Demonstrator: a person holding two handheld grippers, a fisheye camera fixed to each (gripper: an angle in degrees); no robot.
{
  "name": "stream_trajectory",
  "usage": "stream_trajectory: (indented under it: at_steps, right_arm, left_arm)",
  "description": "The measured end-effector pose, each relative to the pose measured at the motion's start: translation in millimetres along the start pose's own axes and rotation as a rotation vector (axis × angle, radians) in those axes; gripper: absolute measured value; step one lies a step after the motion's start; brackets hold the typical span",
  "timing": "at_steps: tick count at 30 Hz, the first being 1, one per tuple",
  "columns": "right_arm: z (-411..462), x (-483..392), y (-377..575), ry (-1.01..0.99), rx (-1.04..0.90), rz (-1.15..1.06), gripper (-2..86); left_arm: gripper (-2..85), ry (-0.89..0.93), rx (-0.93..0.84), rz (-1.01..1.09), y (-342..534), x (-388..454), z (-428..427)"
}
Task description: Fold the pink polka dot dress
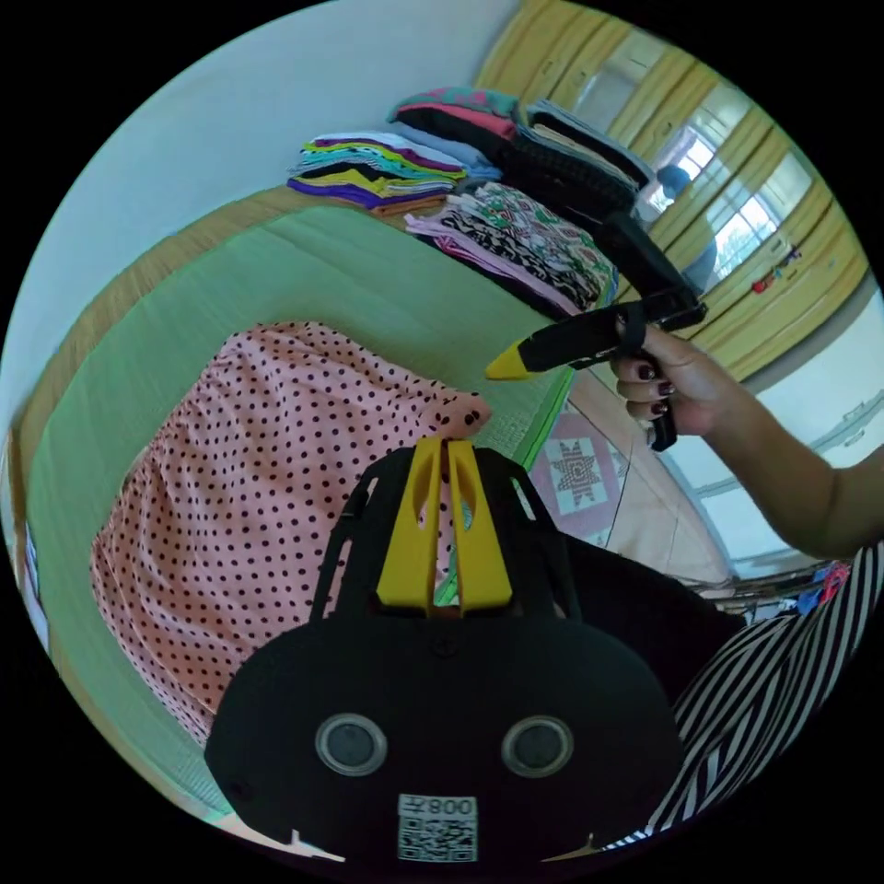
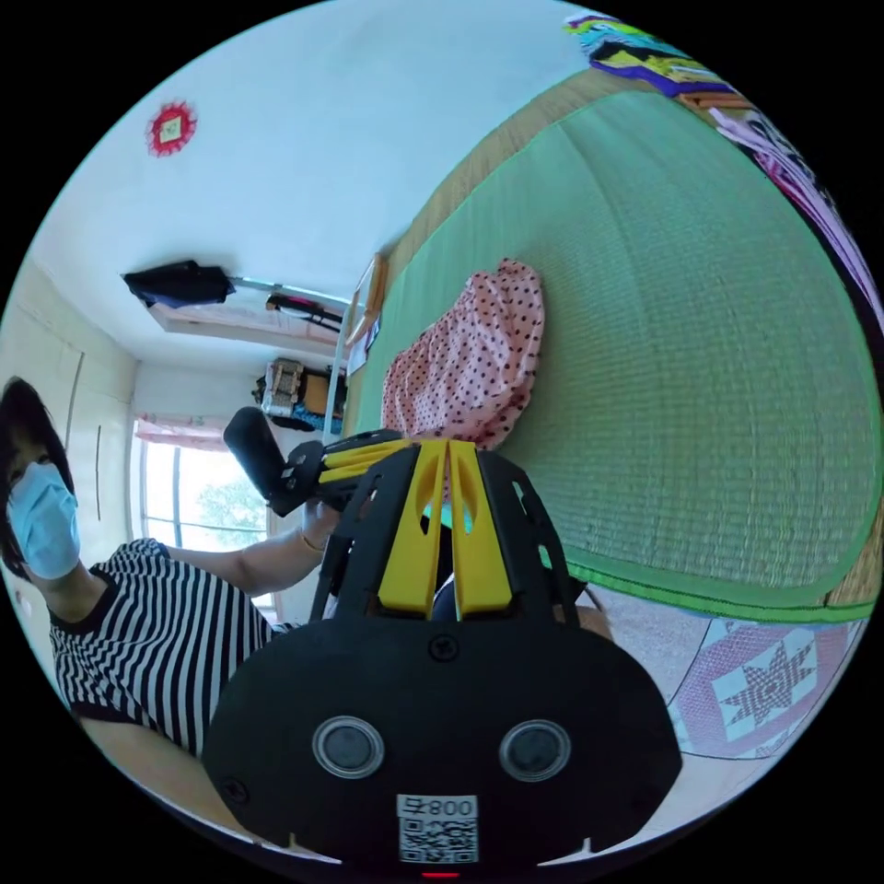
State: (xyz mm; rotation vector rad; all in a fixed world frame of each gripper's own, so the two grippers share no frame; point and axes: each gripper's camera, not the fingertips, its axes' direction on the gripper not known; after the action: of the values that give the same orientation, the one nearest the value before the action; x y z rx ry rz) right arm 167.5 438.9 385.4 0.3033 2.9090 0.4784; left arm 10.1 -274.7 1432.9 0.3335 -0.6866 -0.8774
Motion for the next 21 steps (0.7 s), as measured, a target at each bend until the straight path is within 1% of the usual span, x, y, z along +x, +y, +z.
stream_trajectory:
  at_steps: [4,9,16,21]
  right_arm:
    - [11,37,-19,-0.011,0.057,0.072,6.1]
    - [52,67,-62,-0.03,0.046,0.119,8.3]
    - [98,87,-132,-0.021,0.042,0.155,8.8]
    - [122,89,-174,-0.01,0.01,0.142,8.0]
  left_arm:
    - [0.8,0.045,0.027,-0.046,-10,4,10]
    - [0.7,0.075,0.02,-0.048,-26,18,32]
    - [0.7,0.125,0.039,-0.066,-42,24,50]
    - [0.8,0.165,0.06,-0.083,-52,24,61]
